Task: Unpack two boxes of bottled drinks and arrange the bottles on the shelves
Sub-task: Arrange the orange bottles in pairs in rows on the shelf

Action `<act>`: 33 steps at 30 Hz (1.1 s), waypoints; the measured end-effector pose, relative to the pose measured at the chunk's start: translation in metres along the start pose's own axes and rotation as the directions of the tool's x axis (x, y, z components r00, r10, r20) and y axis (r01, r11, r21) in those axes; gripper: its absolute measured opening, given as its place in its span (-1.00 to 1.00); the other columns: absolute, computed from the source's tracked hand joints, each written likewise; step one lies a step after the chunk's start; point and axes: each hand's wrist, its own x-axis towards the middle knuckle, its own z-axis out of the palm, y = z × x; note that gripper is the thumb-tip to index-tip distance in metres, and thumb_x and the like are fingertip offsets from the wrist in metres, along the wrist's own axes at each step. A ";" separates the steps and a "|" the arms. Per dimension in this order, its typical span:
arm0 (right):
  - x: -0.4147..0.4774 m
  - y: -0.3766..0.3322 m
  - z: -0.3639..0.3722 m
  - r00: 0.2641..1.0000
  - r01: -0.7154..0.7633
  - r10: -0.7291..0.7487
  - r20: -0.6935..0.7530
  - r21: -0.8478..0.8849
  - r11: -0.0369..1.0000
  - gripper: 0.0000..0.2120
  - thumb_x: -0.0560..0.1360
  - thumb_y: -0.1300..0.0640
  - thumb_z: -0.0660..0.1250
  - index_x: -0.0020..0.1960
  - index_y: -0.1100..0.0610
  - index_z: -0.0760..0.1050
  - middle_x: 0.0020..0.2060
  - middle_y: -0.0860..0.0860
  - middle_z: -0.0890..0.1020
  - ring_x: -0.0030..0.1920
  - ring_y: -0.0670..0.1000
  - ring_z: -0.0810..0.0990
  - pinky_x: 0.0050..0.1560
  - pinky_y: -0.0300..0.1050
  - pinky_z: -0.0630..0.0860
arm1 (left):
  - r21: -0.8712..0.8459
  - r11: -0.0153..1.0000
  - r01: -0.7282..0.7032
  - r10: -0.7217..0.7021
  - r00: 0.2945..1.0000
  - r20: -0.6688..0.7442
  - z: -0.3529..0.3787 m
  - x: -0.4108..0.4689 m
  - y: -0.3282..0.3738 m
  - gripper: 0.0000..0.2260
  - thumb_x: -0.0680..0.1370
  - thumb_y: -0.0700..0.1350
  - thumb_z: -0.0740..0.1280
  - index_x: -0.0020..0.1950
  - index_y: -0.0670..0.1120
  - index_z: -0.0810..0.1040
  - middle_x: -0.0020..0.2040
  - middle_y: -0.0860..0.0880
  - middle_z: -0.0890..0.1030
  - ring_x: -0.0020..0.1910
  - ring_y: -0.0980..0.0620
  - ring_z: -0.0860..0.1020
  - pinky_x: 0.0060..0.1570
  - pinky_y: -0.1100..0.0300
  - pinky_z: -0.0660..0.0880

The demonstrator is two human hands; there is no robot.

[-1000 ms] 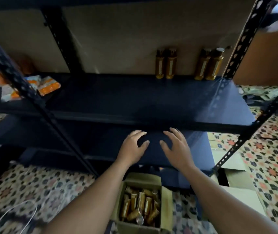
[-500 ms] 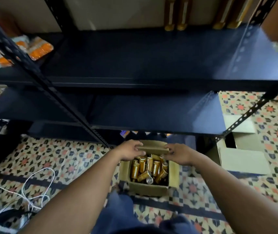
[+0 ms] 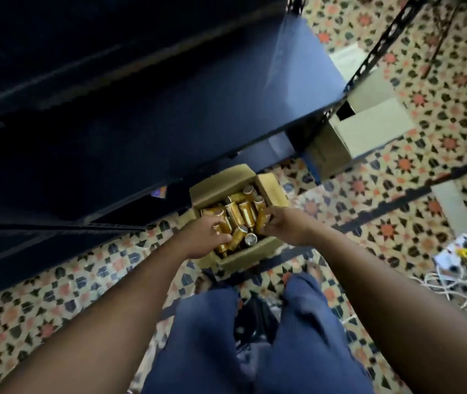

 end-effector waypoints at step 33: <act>0.444 0.133 0.247 0.932 0.267 -0.054 -0.358 0.579 0.771 -0.39 0.54 0.04 0.48 0.50 -0.19 0.31 0.26 -0.18 0.62 0.29 -0.14 0.57 0.32 0.08 0.55 | -0.597 0.800 -0.069 -0.275 0.841 -0.466 0.222 0.412 -0.242 -0.49 0.43 -0.07 0.59 0.21 0.02 0.35 0.03 0.18 0.60 0.04 0.23 0.60 -0.03 0.23 0.54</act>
